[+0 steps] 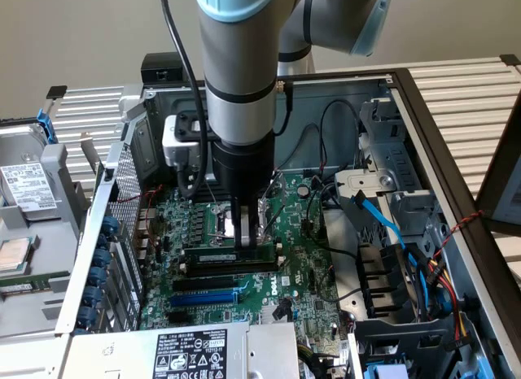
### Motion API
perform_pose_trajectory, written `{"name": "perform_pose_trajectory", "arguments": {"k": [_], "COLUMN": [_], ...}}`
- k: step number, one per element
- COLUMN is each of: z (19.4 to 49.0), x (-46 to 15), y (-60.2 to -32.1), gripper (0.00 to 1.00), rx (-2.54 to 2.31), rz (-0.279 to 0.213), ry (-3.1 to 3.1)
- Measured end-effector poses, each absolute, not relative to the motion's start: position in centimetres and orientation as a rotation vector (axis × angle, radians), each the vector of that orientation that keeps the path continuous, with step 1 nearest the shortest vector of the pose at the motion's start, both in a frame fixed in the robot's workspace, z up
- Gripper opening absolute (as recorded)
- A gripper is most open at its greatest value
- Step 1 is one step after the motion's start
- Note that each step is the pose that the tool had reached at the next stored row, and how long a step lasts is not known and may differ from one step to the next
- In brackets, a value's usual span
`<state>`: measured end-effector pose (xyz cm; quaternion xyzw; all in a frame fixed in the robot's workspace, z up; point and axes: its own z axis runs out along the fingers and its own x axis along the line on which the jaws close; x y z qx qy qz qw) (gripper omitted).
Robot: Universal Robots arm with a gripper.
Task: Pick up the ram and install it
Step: 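Insert the ram into the slot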
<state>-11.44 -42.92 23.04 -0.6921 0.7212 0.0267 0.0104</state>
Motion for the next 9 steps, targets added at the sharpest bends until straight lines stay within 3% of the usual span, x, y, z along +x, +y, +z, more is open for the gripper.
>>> {"name": "perform_pose_trajectory", "arguments": {"k": [9], "z": [23.03], "x": [-11.58], "y": [-42.87], "gripper": [0.13], "rx": [-2.152], "rz": [0.063], "ry": [2.241]}}
